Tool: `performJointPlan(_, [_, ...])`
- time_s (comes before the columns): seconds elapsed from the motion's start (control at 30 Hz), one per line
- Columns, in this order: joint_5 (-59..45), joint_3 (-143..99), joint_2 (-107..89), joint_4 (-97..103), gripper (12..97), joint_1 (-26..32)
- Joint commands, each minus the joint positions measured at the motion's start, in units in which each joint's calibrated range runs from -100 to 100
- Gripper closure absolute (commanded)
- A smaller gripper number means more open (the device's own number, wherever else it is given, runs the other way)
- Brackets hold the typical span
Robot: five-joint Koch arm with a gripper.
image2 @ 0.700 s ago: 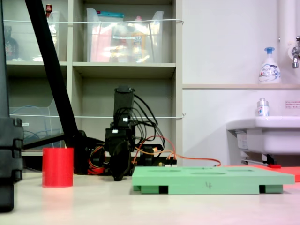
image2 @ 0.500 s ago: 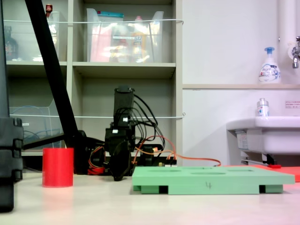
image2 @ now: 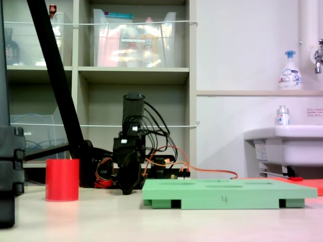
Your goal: Put the cylinder block into the corresponding hole
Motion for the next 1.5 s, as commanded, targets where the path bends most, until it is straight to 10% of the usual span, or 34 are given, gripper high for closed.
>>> performJointPlan(0.0, [0.0,-1.5,-0.4,-4.2,59.2,0.0])
performJointPlan(0.77, [1.3,-1.5,-0.4,-3.0,55.9,-0.8])
performJointPlan(1.2, [39.0,-1.5,-0.4,55.2,55.4,-4.8])
performJointPlan(1.47, [45.5,-1.5,-0.4,56.7,56.4,-5.0])
